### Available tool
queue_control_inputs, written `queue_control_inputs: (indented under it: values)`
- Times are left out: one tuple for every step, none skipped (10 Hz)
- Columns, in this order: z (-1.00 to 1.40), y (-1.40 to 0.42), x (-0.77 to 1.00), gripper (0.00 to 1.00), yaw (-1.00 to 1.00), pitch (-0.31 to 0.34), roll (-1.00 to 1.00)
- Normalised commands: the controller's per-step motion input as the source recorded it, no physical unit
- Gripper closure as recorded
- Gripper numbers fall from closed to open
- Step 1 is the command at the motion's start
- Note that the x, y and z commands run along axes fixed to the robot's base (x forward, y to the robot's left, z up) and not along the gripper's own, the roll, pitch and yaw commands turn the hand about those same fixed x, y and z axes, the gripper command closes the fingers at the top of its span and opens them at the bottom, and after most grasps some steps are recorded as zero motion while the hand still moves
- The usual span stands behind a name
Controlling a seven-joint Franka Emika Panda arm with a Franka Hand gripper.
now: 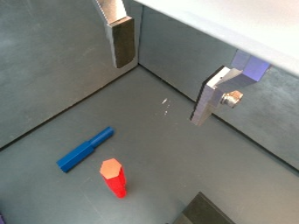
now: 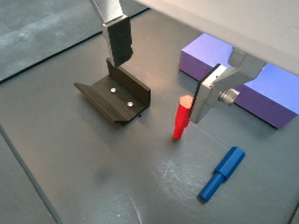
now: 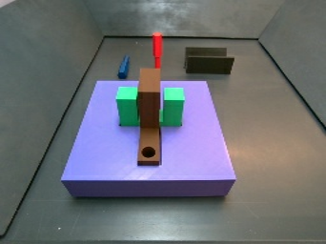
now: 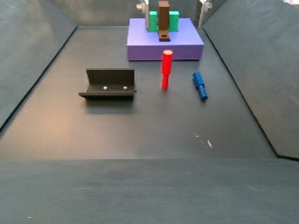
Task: Pick up the blue object. Move up. Place the blue object on the fixture. Regrasp the blue object. Move to above the board. Insert the blue object.
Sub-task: Pick up the blue object.
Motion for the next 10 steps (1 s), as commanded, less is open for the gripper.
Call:
queue_control_inputs:
  values:
    - [0.00, 0.00, 0.00, 0.00, 0.00, 0.000, -0.01]
    - [0.00, 0.00, -0.41, 0.00, 0.00, -0.114, -0.19]
    - [0.00, -0.07, -0.57, 0.00, 0.00, -0.171, -0.18]
    - [0.00, -0.19, -0.63, 0.00, 0.00, -0.204, -0.14]
    - [0.00, -0.27, -0.60, 0.00, 0.00, -0.211, -0.17]
    - [-0.01, -0.41, -0.51, 0.00, 0.00, -0.210, -0.16]
    - [-0.11, -0.61, -0.35, 0.00, 0.00, -0.170, -0.08]
    - [-0.21, -0.71, -0.18, 0.00, 0.00, -0.114, -0.01]
    - [-0.29, -0.73, -0.09, 0.00, 0.00, -0.054, 0.01]
    - [-0.29, -0.67, -0.06, 0.00, 0.00, -0.023, 0.07]
